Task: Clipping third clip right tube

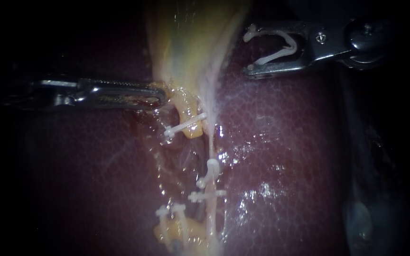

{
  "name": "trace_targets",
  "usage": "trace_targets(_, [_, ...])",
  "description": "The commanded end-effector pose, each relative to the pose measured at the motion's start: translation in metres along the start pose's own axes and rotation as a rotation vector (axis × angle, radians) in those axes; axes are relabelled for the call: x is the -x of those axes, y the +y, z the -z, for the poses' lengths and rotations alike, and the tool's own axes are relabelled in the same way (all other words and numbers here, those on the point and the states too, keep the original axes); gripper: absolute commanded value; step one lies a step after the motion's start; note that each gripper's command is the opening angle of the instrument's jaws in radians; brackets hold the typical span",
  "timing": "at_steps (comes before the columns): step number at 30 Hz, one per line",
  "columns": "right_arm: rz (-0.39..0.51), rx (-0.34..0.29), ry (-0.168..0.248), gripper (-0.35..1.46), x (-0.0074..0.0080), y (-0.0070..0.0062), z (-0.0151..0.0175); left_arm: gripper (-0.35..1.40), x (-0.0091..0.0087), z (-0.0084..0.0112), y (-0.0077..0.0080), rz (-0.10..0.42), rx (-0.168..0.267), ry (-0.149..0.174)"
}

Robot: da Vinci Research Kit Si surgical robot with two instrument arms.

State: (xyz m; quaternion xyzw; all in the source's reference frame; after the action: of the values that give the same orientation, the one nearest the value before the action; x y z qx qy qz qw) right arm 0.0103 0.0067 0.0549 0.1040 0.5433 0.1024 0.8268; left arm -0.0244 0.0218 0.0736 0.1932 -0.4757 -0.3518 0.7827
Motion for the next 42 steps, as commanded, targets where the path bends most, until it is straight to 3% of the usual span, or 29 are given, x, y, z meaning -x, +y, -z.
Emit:
trace_targets(1, [0.000, -0.001, 0.001, 0.50, 0.0000, 0.0000, 0.0000, -0.35, 0.0000, 0.0000, 0.0000, 0.001, 0.000, 0.000])
trace_targets(9, [0.000, -0.001, 0.000, 0.50, 0.0000, 0.0000, 0.0000, -0.35, 0.0009, 0.0013, 0.0002, 0.005, -0.011, 0.002])
trace_targets(12, [0.000, -0.001, 0.000, 0.50, 0.0000, 0.0000, 0.0000, -0.35, 0.0022, 0.0031, 0.0008, 0.012, -0.005, 0.006])
trace_targets(19, [0.000, -0.003, 0.002, 0.50, 0.0000, 0.0000, -0.0001, -0.35, 0.0052, 0.0081, 0.0023, 0.041, 0.034, -0.035])
trace_targets(27, [0.007, -0.015, 0.007, 0.50, 0.0000, -0.0002, -0.0001, -0.35, 0.0050, 0.0082, 0.0022, 0.036, 0.042, -0.038])
trace_targets(36, [-0.212, -0.070, 0.027, 0.50, -0.0001, -0.0022, -0.0003, -0.35, 0.0049, 0.0082, 0.0022, 0.036, 0.042, -0.038])
trace_targets(42, [-0.327, -0.114, 0.026, 0.49, 0.0007, -0.0038, -0.0009, -0.35, 0.0049, 0.0081, 0.0022, 0.035, 0.042, -0.038])
